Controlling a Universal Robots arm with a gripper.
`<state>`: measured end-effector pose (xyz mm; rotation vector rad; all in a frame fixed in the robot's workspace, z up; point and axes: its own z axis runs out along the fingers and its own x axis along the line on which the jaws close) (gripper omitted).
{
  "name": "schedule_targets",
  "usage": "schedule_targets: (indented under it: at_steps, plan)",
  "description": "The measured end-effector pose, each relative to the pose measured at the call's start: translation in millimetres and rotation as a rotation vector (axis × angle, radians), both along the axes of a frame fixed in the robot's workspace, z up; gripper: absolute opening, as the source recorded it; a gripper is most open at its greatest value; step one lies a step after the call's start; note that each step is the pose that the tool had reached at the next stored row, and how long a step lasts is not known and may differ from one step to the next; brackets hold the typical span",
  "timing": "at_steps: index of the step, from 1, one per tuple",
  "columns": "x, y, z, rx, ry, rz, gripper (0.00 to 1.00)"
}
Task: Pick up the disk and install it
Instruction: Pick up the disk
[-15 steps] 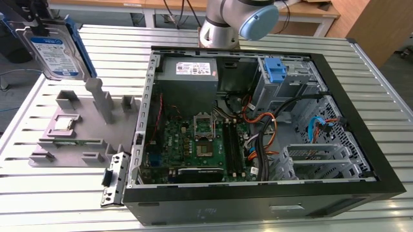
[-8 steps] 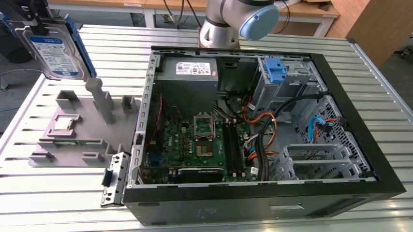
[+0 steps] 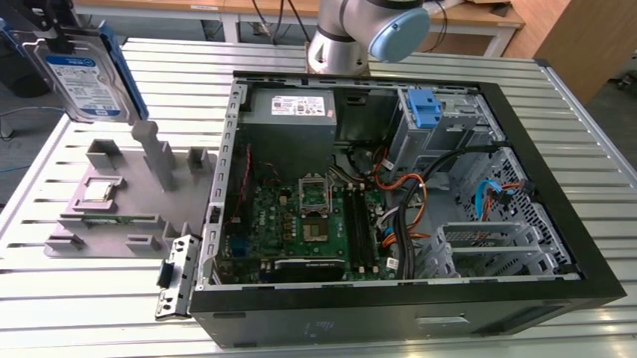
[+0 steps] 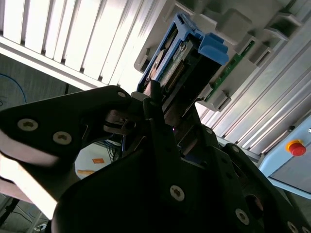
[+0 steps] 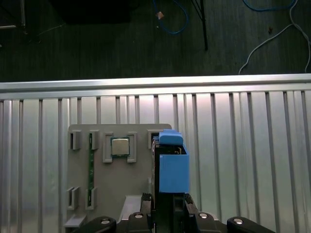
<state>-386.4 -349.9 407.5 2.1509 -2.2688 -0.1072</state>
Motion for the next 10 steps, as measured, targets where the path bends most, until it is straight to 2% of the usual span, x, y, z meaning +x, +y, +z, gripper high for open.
schedule_targets:
  at_steps: [10]
  plan:
    - [0.0,0.2,8.9,0.0001,-0.0002,0.000,0.35]
